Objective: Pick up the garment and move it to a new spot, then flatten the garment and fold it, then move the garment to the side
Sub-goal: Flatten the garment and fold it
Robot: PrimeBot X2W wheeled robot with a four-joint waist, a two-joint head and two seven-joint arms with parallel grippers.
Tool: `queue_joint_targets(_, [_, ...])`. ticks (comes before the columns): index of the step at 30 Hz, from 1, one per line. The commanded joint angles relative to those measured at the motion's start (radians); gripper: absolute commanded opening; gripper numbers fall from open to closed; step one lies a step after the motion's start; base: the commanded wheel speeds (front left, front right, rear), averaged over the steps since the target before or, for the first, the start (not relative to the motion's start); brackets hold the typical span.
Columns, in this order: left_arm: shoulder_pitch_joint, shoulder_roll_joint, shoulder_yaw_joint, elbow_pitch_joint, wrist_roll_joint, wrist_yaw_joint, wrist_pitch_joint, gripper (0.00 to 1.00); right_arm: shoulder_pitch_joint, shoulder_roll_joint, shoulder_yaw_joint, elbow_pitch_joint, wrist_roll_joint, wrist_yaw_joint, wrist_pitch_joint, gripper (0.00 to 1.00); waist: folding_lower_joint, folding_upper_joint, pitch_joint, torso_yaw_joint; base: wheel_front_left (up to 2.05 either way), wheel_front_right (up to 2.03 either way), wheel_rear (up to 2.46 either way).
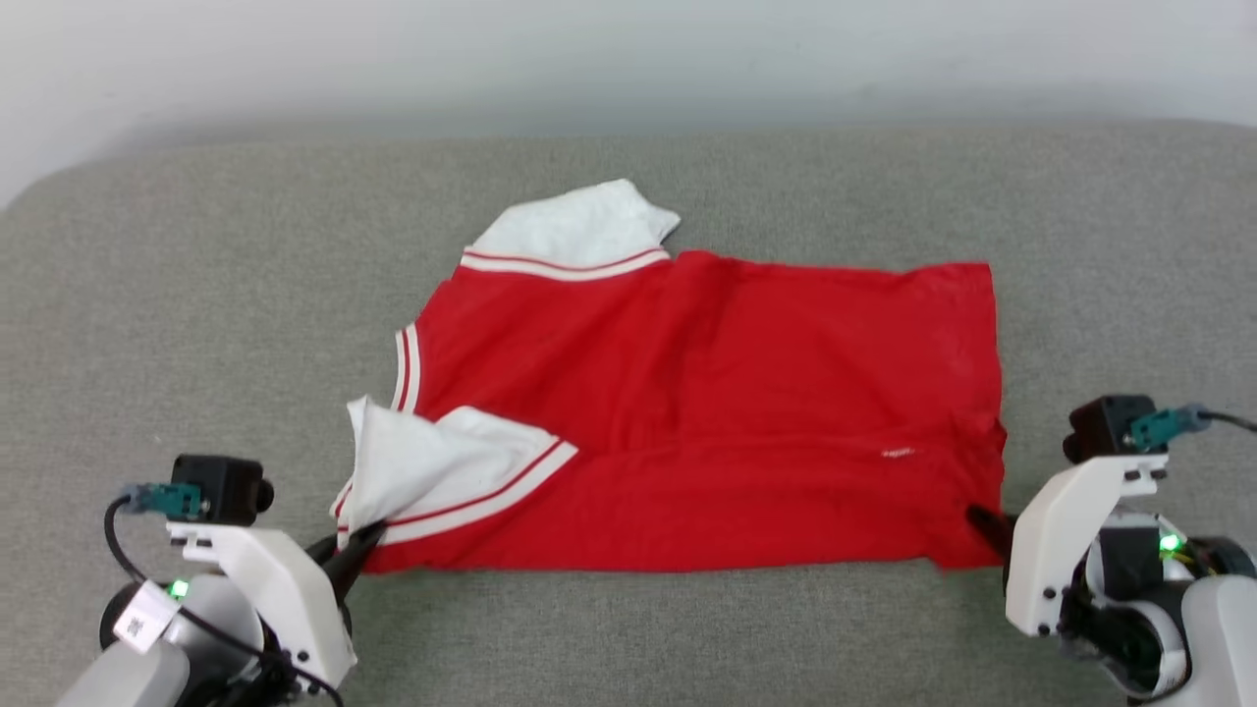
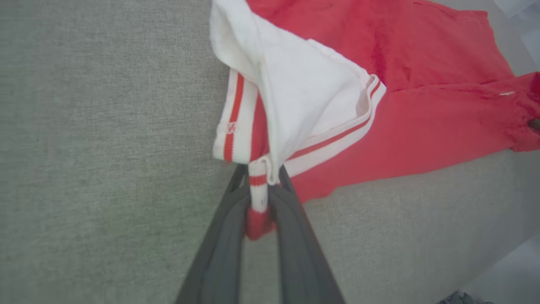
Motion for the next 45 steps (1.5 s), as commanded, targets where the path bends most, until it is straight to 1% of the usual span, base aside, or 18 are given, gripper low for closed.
queue_joint_targets(1, [0.019,0.005,0.005,-0.006,-0.005,0.007,-0.007,0.0,0.018,-0.001,0.004,-0.006,0.006,0.0,-0.004,0.0,0.0,0.0,-0.028,0.002,0.0,0.0,0.0])
queue_joint_targets(11, [0.175,0.021,0.017,-0.034,-0.052,0.062,-0.006,0.0,0.187,-0.009,-0.008,-0.076,0.032,0.0,0.012,0.0,0.0,0.0,-0.128,0.018,0.0,0.0,0.0])
queue_joint_targets(12, [0.217,0.013,0.017,-0.024,-0.074,0.069,-0.004,0.0,0.236,0.0,-0.018,-0.088,0.037,0.0,0.019,0.0,0.0,0.0,-0.147,0.02,0.0,0.0,0.0])
queue_joint_targets(15, [0.247,0.003,0.008,-0.003,-0.094,0.066,0.0,0.0,0.282,0.014,-0.022,-0.084,0.045,0.0,0.026,0.0,0.0,0.0,-0.157,0.02,0.0,0.0,0.0])
queue_joint_targets(18, [0.261,-0.02,-0.002,0.036,-0.106,0.058,-0.004,0.0,0.318,0.025,-0.03,-0.067,0.041,0.0,0.011,0.0,0.0,0.0,-0.162,0.02,0.0,0.0,0.0])
queue_joint_targets(21, [0.245,-0.044,-0.001,0.089,-0.098,0.06,-0.03,0.0,0.334,0.032,-0.033,-0.042,0.042,0.0,-0.036,0.0,0.0,0.0,-0.163,0.02,0.0,0.0,0.0])
queue_joint_targets(22, [0.237,-0.055,-0.003,0.105,-0.1,0.056,-0.037,0.0,0.342,0.041,-0.037,-0.026,0.055,0.0,-0.05,0.65,0.0,0.0,-0.162,0.021,0.0,0.0,0.0])
queue_joint_targets(23, [0.227,-0.062,0.0,0.12,-0.097,0.052,-0.048,0.21,0.345,0.041,-0.034,-0.016,0.057,0.0,-0.072,1.0,0.0,0.0,-0.163,0.021,0.0,0.0,0.0])
queue_joint_targets(24, [0.216,-0.069,0.004,0.133,-0.093,0.05,-0.062,0.69,0.341,0.038,-0.034,-0.01,0.058,0.0,-0.099,1.0,0.0,0.0,-0.162,0.022,0.0,0.0,0.0])
queue_joint_targets(25, [0.21,-0.076,0.001,0.145,-0.093,0.044,-0.066,1.0,0.34,0.038,-0.03,-0.003,0.067,0.0,-0.121,1.0,0.0,0.0,-0.161,0.022,0.0,0.0,0.0])
queue_joint_targets(28, [0.186,-0.088,0.001,0.167,-0.079,0.032,-0.093,1.0,0.336,0.027,-0.01,-0.003,0.072,0.0,-0.217,1.0,0.0,0.0,-0.162,0.023,0.0,0.0,0.0])
queue_joint_targets(32, [0.157,-0.085,0.002,0.178,-0.04,0.019,-0.145,1.0,0.331,0.011,0.004,-0.025,0.067,0.0,-0.386,1.0,0.0,0.0,-0.169,0.024,0.0,0.0,0.0])
queue_joint_targets(35, [0.13,-0.081,0.0,0.171,0.008,0.022,-0.201,1.0,0.326,0.002,0.004,-0.051,0.031,0.0,-0.526,1.0,0.0,0.0,-0.175,0.023,0.0,0.0,0.0])
queue_joint_targets(37, [0.109,-0.087,0.001,0.161,0.045,0.031,-0.246,1.0,0.322,0.006,-0.008,-0.064,-0.004,0.0,-0.604,1.0,0.0,0.0,-0.177,0.021,0.0,0.0,0.0])
queue_joint_targets(40, [0.076,-0.097,0.003,0.159,0.089,0.034,-0.312,1.0,0.308,0.019,-0.022,-0.091,-0.059,0.0,-0.677,1.0,0.0,0.0,-0.175,0.015,0.0,0.0,0.0])
queue_joint_targets(43, [0.038,-0.11,-0.001,0.163,0.132,0.048,-0.361,1.0,0.292,0.037,-0.034,-0.131,-0.107,0.0,-0.716,1.0,0.0,0.0,-0.163,0.007,0.0,0.0,0.0])
queue_joint_targets(45, [0.009,-0.118,-0.003,0.165,0.151,0.048,-0.383,1.0,0.277,0.046,-0.033,-0.164,-0.133,0.0,-0.738,1.0,0.0,0.0,-0.147,0.001,0.0,0.0,0.0])
